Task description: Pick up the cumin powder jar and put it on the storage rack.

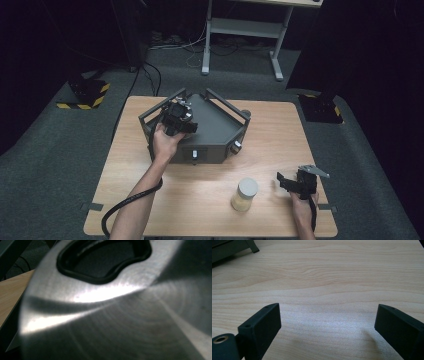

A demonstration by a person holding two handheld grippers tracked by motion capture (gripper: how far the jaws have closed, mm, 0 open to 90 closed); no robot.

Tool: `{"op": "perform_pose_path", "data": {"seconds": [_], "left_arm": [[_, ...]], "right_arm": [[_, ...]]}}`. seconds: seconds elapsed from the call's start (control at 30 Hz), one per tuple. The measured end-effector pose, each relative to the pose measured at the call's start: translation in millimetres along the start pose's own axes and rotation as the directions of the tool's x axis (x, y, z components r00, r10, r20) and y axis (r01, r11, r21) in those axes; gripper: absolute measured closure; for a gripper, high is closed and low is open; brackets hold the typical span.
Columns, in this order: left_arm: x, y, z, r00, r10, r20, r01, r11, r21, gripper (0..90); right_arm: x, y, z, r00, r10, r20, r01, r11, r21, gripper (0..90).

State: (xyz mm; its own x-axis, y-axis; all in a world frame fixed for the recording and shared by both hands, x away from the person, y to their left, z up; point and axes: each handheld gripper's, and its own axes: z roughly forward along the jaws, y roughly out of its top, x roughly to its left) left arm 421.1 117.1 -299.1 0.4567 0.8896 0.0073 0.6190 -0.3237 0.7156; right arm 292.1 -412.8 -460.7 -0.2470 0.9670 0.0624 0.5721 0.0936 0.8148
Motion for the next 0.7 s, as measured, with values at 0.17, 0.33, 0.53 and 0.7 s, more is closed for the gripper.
{"op": "perform_pose_path", "data": {"seconds": [0.17, 0.33, 0.53, 0.7], "left_arm": [[1.1, -1.4, 2.1, 0.9998, -0.017, 0.008, 0.017, 0.9999, -0.002, 26.7], [-2.8, -4.1, 0.9, 0.9998, -0.016, -0.008, 0.016, 0.9998, -0.009, 14.5], [-2.9, -11.0, -11.2, 0.9993, -0.034, -0.013, 0.033, 0.9982, -0.05, 5.9], [1.8, -17.5, -23.8, 0.9989, -0.045, 0.009, 0.046, 0.9969, -0.063, 5.3]], "right_arm": [[-0.8, -1.3, -0.6, 1.0, 0.007, -0.002, -0.007, 1.0, -0.007, 6.1], [-0.5, -1.3, -0.6, 1.0, 0.006, -0.002, -0.006, 1.0, -0.007, 6.1], [-0.3, -1.2, -0.6, 1.0, 0.004, -0.001, -0.004, 1.0, -0.007, 6.1], [0.0, -1.0, -0.5, 1.0, 0.003, 0.001, -0.003, 1.0, -0.005, 6.1]]}}
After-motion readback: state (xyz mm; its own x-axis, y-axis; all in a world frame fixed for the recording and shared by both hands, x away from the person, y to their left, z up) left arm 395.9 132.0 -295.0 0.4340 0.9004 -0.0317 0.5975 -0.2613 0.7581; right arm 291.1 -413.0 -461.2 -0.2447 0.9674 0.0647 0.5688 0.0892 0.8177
